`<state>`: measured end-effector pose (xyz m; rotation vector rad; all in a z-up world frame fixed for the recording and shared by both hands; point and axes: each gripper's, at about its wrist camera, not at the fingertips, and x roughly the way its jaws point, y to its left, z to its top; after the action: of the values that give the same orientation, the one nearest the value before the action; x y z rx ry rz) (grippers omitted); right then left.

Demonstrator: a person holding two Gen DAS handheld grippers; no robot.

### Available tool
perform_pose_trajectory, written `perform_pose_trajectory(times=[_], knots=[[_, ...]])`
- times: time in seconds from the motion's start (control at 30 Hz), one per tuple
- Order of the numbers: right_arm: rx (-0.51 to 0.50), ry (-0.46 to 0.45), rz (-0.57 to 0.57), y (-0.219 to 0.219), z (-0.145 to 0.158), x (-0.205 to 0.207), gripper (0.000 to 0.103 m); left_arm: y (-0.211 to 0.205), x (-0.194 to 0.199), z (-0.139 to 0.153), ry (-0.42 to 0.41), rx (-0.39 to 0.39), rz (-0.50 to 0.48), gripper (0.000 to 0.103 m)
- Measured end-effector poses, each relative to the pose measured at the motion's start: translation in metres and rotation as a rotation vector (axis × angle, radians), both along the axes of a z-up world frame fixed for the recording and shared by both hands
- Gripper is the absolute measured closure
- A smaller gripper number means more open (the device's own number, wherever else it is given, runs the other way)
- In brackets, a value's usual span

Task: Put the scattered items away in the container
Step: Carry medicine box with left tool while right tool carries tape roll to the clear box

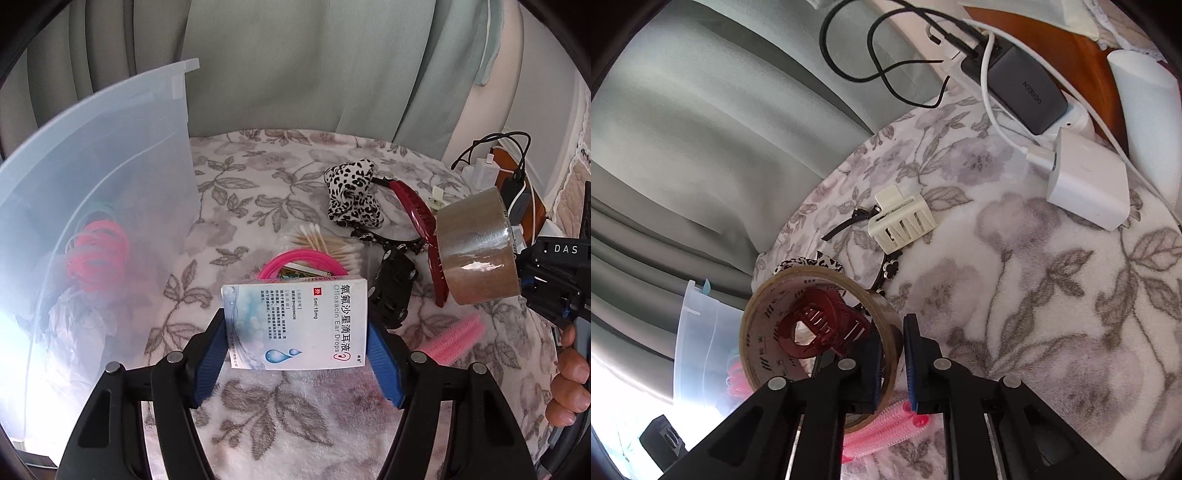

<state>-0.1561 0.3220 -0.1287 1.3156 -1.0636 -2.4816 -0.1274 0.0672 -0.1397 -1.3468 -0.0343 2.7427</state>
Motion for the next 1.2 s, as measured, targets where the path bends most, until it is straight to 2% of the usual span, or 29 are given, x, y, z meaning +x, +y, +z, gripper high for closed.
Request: perform_pose_trajectory(times=[0.57,1.2], knots=[[-0.021,0.118,-0.058,0.022,0.056,0.046,0.092,0.008,0.030,0.066,0.145,0.013,-0.031,0.032],[-0.002,0.283,-0.076,0.020,0.126,0.109,0.091,0.005,0.084,0.129,0.291,0.059,-0.039,0.032]])
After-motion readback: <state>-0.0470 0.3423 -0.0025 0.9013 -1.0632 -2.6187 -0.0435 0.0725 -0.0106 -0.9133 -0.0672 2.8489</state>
